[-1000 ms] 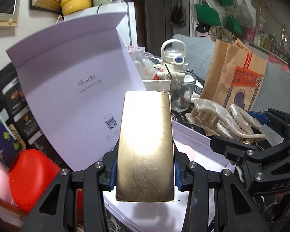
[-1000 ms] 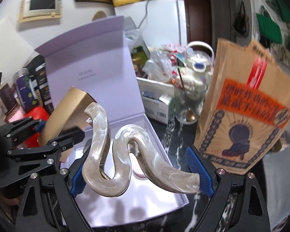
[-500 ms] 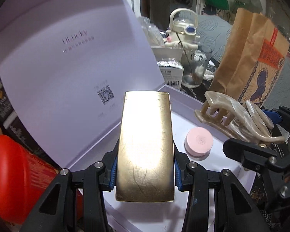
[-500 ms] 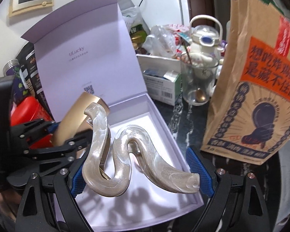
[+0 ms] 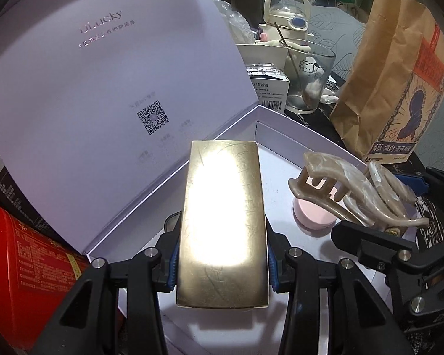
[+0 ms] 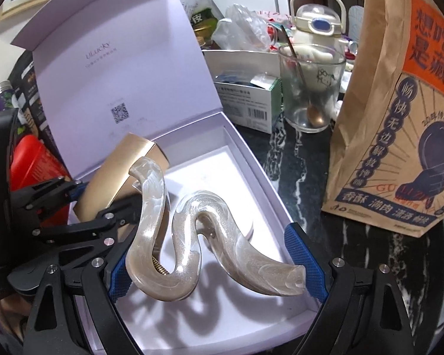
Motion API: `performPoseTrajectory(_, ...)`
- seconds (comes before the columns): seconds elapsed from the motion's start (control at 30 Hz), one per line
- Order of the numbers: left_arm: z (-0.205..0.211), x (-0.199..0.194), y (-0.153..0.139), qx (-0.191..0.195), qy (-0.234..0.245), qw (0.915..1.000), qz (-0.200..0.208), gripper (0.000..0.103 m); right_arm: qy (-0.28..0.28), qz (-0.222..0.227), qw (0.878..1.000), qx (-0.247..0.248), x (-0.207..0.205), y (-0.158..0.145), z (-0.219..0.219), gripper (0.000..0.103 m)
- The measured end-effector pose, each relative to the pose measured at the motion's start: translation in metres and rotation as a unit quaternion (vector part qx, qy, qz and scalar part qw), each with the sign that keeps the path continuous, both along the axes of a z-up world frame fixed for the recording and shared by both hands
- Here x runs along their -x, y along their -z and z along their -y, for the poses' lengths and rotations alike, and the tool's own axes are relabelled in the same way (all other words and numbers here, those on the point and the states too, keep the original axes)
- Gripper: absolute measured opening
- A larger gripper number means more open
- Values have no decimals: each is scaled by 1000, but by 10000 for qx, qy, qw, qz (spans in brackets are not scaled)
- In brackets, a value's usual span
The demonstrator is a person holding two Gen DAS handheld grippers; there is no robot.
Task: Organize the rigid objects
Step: 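Lower the hair clip into the lilac box and open the right tool, then set the gold box upright beside the glass holder and open the left tool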
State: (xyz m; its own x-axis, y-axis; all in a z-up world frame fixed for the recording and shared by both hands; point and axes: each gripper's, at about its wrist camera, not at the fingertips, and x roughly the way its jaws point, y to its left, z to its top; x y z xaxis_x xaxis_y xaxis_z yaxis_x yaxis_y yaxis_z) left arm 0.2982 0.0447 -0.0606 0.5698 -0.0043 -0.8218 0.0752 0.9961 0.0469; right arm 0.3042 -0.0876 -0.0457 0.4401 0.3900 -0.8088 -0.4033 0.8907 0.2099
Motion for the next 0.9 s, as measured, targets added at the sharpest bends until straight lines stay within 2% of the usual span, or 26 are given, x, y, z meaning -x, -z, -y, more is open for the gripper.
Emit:
performPoseTrajectory(0.53,-1,-2,0,79,19,9999,-78,44,25,-240,9997,-99,-13,4,-1,94)
performPoseTrajectory(0.9,-5,-2,-1,230,-32,9994,-243,46,87,-119,9999,-71,-9,-5,5,95)
